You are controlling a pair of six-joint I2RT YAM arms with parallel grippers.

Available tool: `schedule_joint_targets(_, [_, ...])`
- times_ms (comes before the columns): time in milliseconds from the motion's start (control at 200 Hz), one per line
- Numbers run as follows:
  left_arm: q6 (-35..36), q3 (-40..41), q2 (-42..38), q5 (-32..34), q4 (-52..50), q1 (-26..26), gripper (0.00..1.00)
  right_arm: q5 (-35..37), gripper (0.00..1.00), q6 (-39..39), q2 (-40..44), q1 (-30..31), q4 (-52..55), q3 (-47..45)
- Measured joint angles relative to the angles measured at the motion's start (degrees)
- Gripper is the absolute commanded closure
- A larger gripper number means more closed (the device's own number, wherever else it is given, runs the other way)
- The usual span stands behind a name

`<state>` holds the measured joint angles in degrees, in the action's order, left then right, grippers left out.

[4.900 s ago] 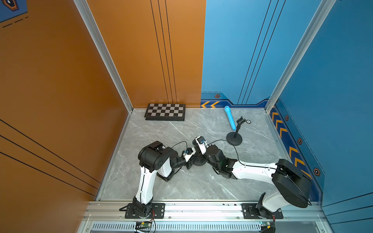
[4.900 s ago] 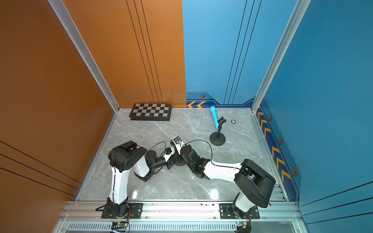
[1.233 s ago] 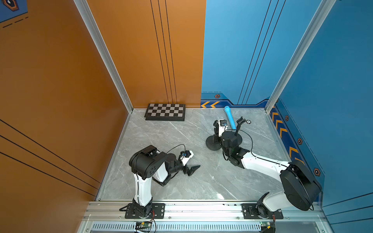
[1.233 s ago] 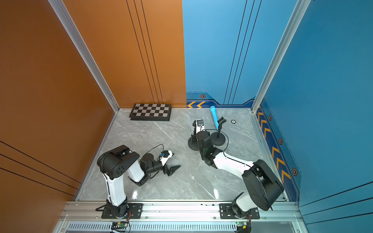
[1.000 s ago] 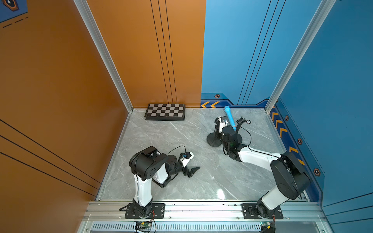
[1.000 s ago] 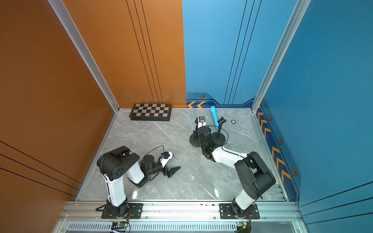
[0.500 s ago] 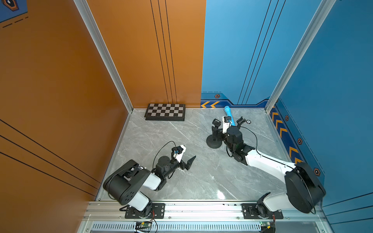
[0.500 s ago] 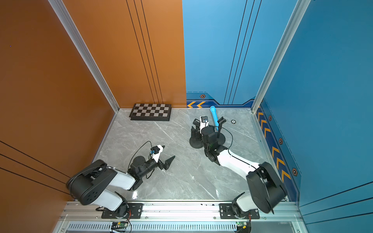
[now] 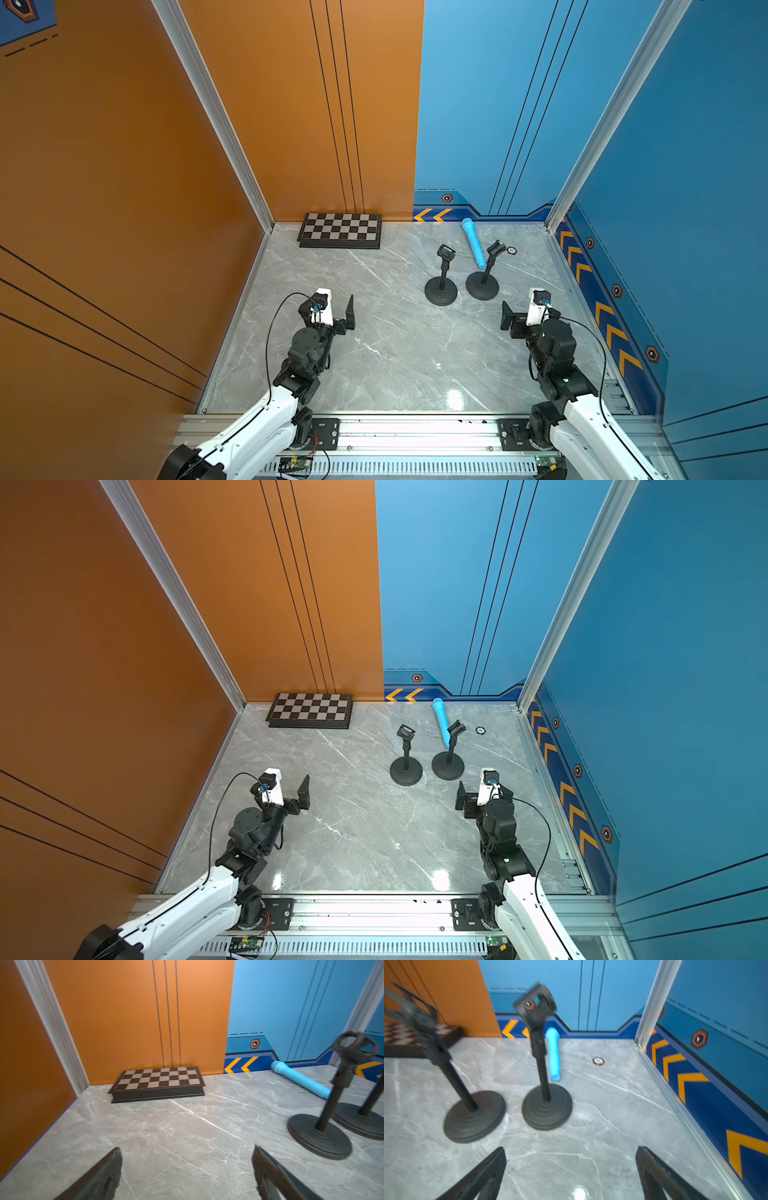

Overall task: Assemble a microphone stand
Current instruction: Reset both arms

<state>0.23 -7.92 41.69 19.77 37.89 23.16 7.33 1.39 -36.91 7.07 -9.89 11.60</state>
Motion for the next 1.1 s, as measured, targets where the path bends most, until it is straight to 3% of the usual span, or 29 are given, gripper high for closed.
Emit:
schedule_joint_targets(110, [2.21,-0.22,0.63,3.67,-3.15,-2.12,0.02,-4.24,0.00,-0.55,-8.35,-4.04,-5.31,-1.31])
schedule_joint_targets(265, [4.04,-1.79,15.67,2.89,-4.44,-8.33,0.02,-8.35,0.00,-0.55,-22.53,-5.90,-15.56,-0.39])
schedule_joint_targets(405, [4.26,-6.73,26.38,-5.20,-5.46,-15.76,0.02,-10.38,0.00,-0.57,-33.11,-5.90,-23.58,2.67])
schedule_joint_targets(666, [0.79,-10.97,33.90,-18.84,0.63,-27.85,0.02,-10.86,0.00,-0.52,-49.33,-6.80,-34.73,9.64])
schedule_joint_targets(846, [0.37,-10.71,33.44,-19.76,1.66,-26.80,0.02,-10.19,0.00,-0.09,-50.01,-7.19,-35.78,9.62])
schedule_joint_targets(1026, [0.87,-6.14,25.42,-17.59,2.16,-22.60,0.02,-10.10,0.00,-0.04,-50.01,-7.19,-35.98,9.64])
schedule_joint_targets(1101, [0.98,-6.10,25.73,-17.00,2.60,-22.45,0.02,-10.10,0.00,-0.02,-50.01,-7.19,-36.04,9.64])
